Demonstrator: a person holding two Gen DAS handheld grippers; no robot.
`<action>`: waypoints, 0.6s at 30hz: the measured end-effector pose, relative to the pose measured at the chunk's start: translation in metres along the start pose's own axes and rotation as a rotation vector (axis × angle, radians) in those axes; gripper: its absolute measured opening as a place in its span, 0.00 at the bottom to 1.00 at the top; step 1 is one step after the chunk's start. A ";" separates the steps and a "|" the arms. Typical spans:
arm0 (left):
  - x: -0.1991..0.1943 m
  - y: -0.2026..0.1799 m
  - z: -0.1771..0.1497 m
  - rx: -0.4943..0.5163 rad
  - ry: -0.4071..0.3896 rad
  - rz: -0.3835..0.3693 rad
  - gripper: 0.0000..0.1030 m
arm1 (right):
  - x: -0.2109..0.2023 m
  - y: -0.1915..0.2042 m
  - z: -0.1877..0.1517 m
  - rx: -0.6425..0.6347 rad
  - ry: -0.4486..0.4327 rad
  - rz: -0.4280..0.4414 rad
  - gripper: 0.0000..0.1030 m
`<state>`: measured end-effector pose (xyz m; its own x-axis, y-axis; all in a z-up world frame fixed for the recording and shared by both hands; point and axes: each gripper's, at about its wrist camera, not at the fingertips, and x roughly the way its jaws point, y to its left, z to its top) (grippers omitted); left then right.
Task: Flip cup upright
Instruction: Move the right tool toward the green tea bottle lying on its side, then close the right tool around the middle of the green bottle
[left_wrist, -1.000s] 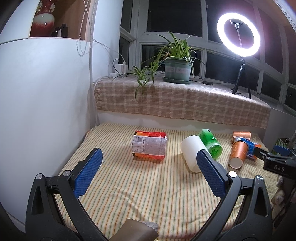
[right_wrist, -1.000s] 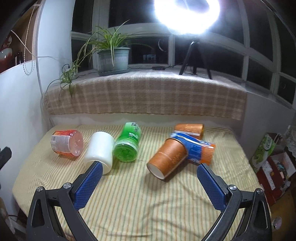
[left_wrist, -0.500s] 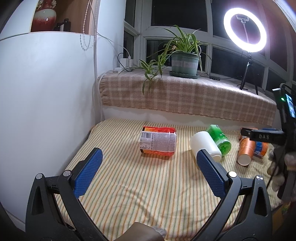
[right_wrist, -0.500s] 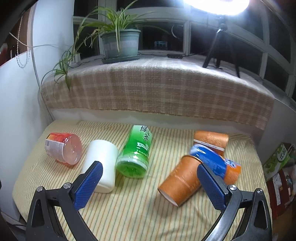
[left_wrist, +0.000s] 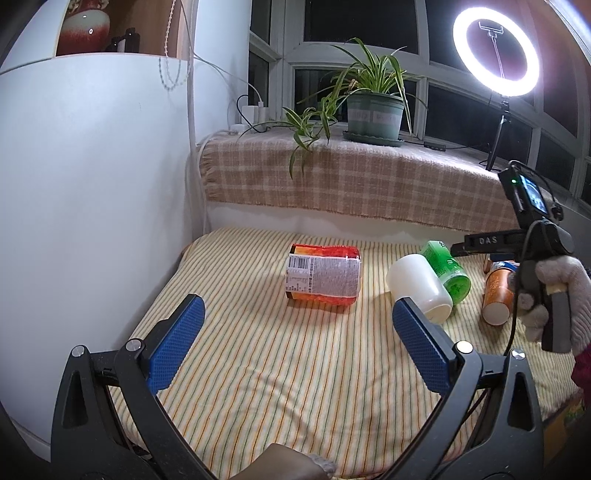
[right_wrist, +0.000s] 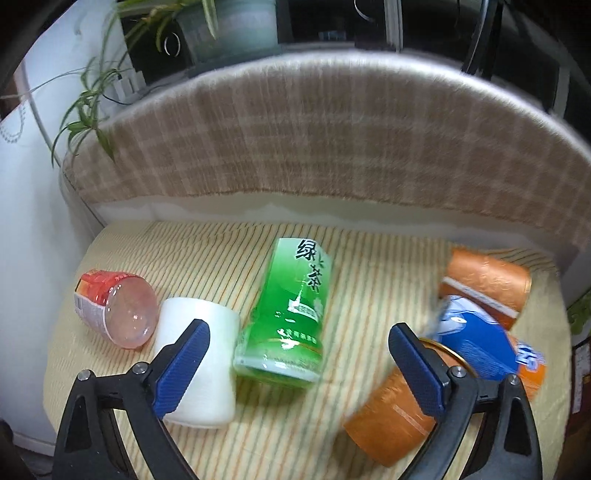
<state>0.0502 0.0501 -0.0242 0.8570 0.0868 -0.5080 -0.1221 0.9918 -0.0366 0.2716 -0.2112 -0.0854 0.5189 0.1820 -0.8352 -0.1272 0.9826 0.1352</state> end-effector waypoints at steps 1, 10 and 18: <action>0.001 0.001 0.000 -0.001 0.005 -0.001 1.00 | 0.004 -0.002 0.002 0.011 0.014 0.009 0.93; 0.006 0.007 -0.001 -0.013 0.024 0.001 1.00 | 0.034 -0.007 0.020 0.075 0.115 0.040 0.87; 0.008 0.010 -0.003 -0.015 0.032 0.005 1.00 | 0.058 -0.015 0.023 0.125 0.178 0.066 0.82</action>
<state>0.0541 0.0605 -0.0308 0.8402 0.0885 -0.5350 -0.1343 0.9898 -0.0471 0.3229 -0.2145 -0.1232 0.3546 0.2479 -0.9016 -0.0445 0.9676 0.2485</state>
